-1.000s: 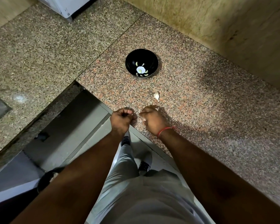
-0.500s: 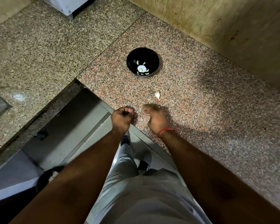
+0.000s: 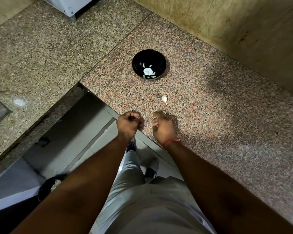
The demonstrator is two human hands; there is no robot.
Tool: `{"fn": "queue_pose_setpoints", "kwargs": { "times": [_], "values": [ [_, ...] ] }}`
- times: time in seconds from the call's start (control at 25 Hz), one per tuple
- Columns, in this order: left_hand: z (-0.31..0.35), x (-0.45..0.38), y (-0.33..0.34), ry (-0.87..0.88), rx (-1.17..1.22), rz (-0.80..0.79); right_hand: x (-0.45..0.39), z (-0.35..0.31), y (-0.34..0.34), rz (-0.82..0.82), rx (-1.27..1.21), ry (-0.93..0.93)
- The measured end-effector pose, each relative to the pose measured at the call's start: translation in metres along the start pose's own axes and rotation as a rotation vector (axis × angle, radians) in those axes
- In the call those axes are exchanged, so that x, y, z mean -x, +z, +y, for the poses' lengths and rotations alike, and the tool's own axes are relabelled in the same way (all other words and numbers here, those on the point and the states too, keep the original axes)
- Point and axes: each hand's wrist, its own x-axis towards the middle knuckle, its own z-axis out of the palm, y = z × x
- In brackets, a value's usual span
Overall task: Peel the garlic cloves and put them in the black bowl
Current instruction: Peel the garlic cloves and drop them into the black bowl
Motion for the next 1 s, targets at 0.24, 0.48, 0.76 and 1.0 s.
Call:
{"fn": "queue_pose_setpoints", "kwargs": {
  "times": [0.24, 0.48, 0.76, 1.0],
  "values": [
    [-0.003, -0.004, -0.002, 0.008, 0.000, -0.001, -0.003, -0.012, 0.013, 0.014, 0.036, 0.039],
    [-0.005, -0.007, -0.003, 0.003, 0.005, -0.006, -0.004, -0.015, 0.018, 0.007, 0.154, -0.035],
    [-0.008, -0.010, -0.003, -0.012, 0.006, -0.006, -0.008, -0.015, 0.008, -0.005, 0.218, -0.157],
    [-0.011, -0.009, -0.004, 0.014, -0.017, -0.012, -0.009, -0.014, 0.010, 0.022, 0.218, -0.173]
  ]
}}
